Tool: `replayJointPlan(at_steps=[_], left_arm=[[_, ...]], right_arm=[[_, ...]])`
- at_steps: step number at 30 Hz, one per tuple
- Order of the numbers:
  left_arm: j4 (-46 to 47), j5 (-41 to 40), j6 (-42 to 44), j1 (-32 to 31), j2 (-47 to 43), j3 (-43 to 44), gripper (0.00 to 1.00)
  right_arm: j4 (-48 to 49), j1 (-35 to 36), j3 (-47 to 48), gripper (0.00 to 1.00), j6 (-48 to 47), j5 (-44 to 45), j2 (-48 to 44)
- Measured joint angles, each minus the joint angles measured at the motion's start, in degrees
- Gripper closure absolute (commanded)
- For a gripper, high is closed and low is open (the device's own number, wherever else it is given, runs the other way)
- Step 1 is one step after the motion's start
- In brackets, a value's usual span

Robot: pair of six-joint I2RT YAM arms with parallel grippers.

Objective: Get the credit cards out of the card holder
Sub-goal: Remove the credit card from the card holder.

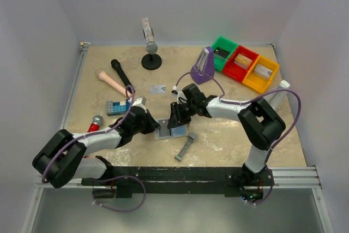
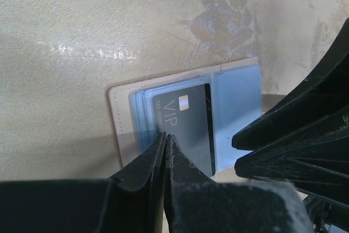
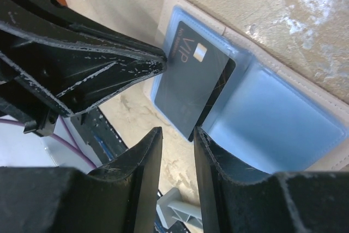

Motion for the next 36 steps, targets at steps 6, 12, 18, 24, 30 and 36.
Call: replayJointPlan(at_steps=[6, 12, 18, 24, 30, 36], left_arm=[[1.79, -0.55, -0.24, 0.00, 1.81, -0.22, 0.95], [4.66, -0.70, -0.92, 0.00, 2.69, -1.05, 0.97], [5.55, -0.72, -1.31, 0.00, 2.73, -1.46, 0.98], [6.62, -0.98, -1.75, 0.00, 2.60, -2.32, 0.94], [6.32, -0.92, -2.16, 0.00, 1.88, -2.67, 0.87], [5.22, -0.90, -2.34, 0.00, 0.46, -3.21, 0.87]], right_arm=[[0.20, 0.00, 0.00, 0.66, 0.22, 0.07, 1.95], [0.90, -0.04, -0.02, 0.66, 0.92, 0.04, 3.30], [1.51, -0.48, -0.02, 0.66, 1.75, 0.04, 3.93], [3.26, -1.33, -0.31, 0.66, 2.99, -0.02, 4.00], [4.79, -1.79, -0.55, 0.65, 4.37, -0.26, 4.02], [6.08, -1.90, -0.57, 0.65, 5.60, -1.11, 4.13]])
